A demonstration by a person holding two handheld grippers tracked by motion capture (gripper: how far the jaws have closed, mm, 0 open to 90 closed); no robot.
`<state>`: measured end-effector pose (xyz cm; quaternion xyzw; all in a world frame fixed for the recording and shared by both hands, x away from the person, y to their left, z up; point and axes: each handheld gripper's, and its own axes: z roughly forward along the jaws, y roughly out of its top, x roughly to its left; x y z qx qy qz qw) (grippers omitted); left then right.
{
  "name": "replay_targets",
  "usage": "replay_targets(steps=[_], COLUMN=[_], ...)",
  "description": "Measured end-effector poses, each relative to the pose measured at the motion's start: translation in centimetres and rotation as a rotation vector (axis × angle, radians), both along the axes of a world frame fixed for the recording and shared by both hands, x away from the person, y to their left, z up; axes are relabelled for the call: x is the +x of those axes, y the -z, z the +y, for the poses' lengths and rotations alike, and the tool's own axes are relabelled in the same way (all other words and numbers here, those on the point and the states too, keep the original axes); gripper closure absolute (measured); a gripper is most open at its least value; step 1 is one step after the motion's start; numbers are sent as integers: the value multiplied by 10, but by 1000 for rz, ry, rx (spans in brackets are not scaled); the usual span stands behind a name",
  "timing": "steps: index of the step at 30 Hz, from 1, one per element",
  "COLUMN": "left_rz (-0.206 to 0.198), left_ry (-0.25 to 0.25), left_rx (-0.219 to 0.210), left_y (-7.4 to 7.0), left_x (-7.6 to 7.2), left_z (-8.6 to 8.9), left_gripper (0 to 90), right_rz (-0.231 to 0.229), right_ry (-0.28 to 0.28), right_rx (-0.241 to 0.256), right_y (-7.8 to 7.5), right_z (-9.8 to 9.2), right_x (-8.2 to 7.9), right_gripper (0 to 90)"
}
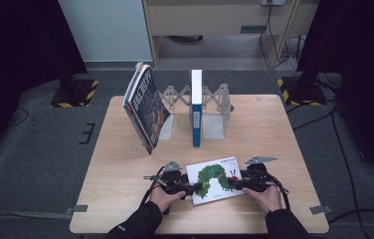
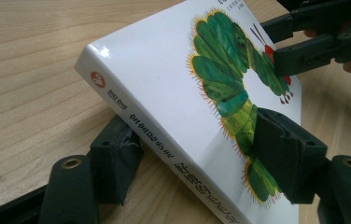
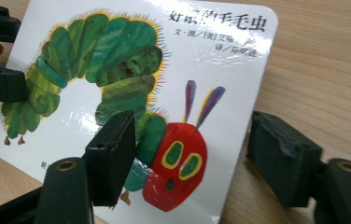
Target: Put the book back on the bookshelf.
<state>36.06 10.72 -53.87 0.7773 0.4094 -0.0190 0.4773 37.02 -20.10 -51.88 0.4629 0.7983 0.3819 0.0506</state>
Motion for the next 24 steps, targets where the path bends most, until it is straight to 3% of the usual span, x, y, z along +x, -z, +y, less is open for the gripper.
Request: replay_targets(steps=[7, 13, 19, 24], left_rz=[28, -10, -20, -60], left_ry=[-15, -21, -18, -30], left_rx=[8, -9, -32, -55], left_y=[-6, -13, -17, -25], left_x=[0, 0, 0, 1], left_z=[1, 5, 6, 7], left_gripper=[350, 427, 468, 538], right_rz=[-1, -36, -69, -120], right_ry=[12, 37, 40, 54], right_rx=[15, 62, 78, 112], right_y=[0, -5, -7, -12], right_z=[0, -4, -4, -7], right_x=[0, -1, -1, -1], right_gripper=[334, 374, 375, 390])
